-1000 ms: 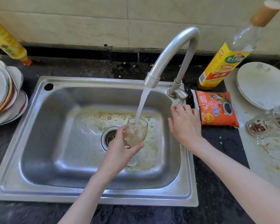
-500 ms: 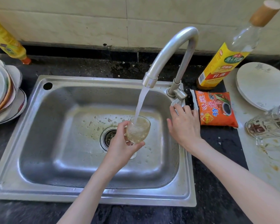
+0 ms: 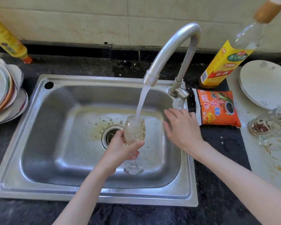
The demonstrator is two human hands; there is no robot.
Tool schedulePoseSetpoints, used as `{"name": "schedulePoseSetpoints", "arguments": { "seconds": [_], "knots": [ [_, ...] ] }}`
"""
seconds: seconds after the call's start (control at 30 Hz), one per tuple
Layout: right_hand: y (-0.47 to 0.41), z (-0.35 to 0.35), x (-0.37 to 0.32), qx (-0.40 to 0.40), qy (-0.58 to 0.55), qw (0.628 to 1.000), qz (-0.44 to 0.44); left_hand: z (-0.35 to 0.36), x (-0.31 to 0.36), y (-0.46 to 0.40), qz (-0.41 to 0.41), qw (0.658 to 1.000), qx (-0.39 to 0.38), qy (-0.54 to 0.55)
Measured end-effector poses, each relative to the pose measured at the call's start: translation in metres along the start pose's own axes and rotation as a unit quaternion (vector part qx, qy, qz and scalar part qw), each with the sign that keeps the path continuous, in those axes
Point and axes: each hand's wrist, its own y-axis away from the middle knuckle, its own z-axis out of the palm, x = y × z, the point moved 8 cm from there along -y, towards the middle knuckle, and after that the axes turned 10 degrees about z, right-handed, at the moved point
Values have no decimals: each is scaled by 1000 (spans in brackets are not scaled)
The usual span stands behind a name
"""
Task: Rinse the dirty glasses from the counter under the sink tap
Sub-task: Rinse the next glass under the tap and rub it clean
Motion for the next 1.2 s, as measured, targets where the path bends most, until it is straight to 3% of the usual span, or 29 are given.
{"name": "schedulePoseSetpoints", "arguments": {
  "seconds": [0.1, 0.17, 0.3, 0.4, 0.57, 0.67, 0.77, 0.9, 1.2],
  "knots": [
    [19, 14, -16, -150, -208, 966, 34, 7, -14, 8, -91, 992, -31, 85],
    [28, 33, -21, -248, -350, 898, 101, 11, -21, 12, -126, 982, -49, 128],
    [44, 53, -31, -362, -477, 780, 183, 18, -26, 14, -156, 970, -62, 174],
    [47, 52, -37, -371, -519, 746, 189, 18, -22, 12, -141, 971, -56, 184],
    [46, 40, -52, -341, -539, 758, 133, 6, -3, 6, -29, 994, 37, 103],
    [43, 31, -57, -316, -588, 735, 114, -4, 11, 5, 44, 995, 70, 52],
    [39, 27, -58, -302, -618, 719, 98, -8, 24, 3, 107, 993, 37, -13],
    [36, 21, -61, -300, -665, 680, 79, -4, 44, 7, 172, 985, -15, 1],
    [33, 15, -74, -292, -724, 623, 43, 6, 47, 10, 226, 974, -13, -9]
  ]
}}
